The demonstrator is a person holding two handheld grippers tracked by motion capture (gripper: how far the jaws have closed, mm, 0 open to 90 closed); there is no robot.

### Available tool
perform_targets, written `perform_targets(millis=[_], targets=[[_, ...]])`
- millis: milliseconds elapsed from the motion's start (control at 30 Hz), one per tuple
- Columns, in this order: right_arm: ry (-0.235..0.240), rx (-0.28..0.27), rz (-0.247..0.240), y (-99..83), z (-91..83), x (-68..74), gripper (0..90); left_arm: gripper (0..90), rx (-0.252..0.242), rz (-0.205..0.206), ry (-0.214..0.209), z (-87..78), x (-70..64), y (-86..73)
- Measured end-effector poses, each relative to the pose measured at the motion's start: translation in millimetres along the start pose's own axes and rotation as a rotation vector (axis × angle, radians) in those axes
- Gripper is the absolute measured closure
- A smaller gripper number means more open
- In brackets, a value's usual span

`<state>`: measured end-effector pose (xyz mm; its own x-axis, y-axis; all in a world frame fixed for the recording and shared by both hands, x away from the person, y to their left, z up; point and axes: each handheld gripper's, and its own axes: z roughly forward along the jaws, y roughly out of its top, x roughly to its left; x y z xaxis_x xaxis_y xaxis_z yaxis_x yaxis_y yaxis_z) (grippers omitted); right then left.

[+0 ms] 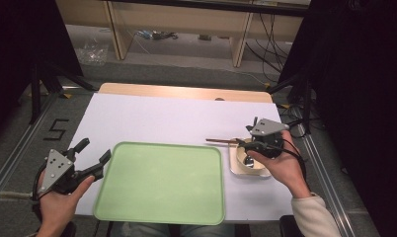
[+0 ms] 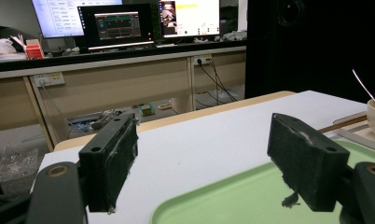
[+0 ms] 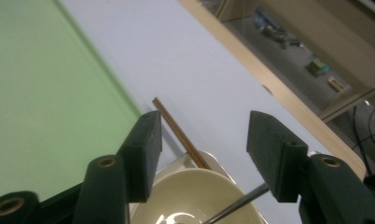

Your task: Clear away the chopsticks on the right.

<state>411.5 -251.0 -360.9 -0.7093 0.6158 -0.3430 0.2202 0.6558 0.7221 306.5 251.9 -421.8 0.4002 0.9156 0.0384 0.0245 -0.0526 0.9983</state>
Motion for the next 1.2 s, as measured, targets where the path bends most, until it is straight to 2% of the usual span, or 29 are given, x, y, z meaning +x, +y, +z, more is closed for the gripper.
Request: perform_targets(millis=[133, 200, 233, 267, 300, 333, 367, 400, 433, 467, 500, 567, 667, 933, 1000, 1067, 1200], targets=[[0.016, 0.056, -0.073, 10.7, 13.3, -1.3, 57.9, 24.0, 0.001, 0.000, -0.003, 0.1, 0.0, -0.1], [0.037, 0.087, -0.094, 15.4, 18.5, -0.9, 71.5, 24.0, 0.000, 0.000, -0.004, 0.2, 0.1, -0.2], [0.037, 0.129, -0.129, 18.3, 24.3, -0.7, 85.8, 23.9, 0.001, -0.001, -0.005, 0.1, 0.0, -0.2], [0.037, 0.129, -0.129, 18.3, 24.3, -0.7, 85.8, 23.9, 0.000, -0.002, -0.005, 0.2, -0.1, -0.2], [0.043, 0.152, -0.150, 19.4, 28.0, -1.2, 89.5, 23.9, 0.000, -0.001, -0.006, 0.2, -0.2, -0.2], [0.050, 0.168, -0.178, 20.6, 33.3, -2.1, 90.0, 24.0, 0.001, 0.000, -0.006, 0.1, -0.1, -0.2], [0.061, 0.218, -0.227, 23.7, 40.6, -4.5, 90.0, 23.9, 0.002, 0.000, -0.007, 0.3, 0.0, -0.3], [0.061, 0.218, -0.227, 23.7, 40.6, -4.5, 90.0, 24.0, 0.002, 0.000, -0.007, 0.3, 0.0, -0.3], [0.074, 0.251, -0.262, 25.4, 45.2, -5.0, 90.0, 24.0, 0.004, 0.001, -0.007, 0.4, 0.0, -0.4], [0.094, 0.322, -0.260, 29.2, 54.1, -7.0, 90.0, 23.9, 0.003, -0.001, -0.008, 0.6, -0.1, -0.5], [0.094, 0.322, -0.260, 29.2, 54.1, -7.0, 90.0, 23.9, 0.003, 0.001, -0.007, 0.5, 0.0, -0.4], [0.104, 0.363, -0.260, 33.5, 65.2, -9.4, 90.0, 24.0, 0.004, 0.001, -0.007, 0.3, 0.0, -0.4], [0.110, 0.385, -0.264, 39.3, 81.9, -11.6, 90.0, 24.0, 0.003, 0.002, -0.007, 0.1, 0.7, -0.7], [0.141, 0.441, -0.278, 42.9, 103.9, -11.5, 90.0, 24.0, 0.005, -0.006, -0.005, -0.1, 0.4, -1.4], [0.159, 0.444, -0.305, 42.6, 109.1, -12.1, 90.0, 24.0, 0.006, -0.006, -0.006, -0.1, 0.1, -1.3], [0.162, 0.479, -0.268, 40.5, 113.7, -9.5, 90.0, 24.0, 0.009, -0.007, -0.006, -0.1, 0.2, -1.6], [0.165, 0.487, -0.278, 39.9, 117.8, -10.6, 90.0, 24.0, 0.008, -0.008, -0.006, -0.1, 0.4, -1.7]])
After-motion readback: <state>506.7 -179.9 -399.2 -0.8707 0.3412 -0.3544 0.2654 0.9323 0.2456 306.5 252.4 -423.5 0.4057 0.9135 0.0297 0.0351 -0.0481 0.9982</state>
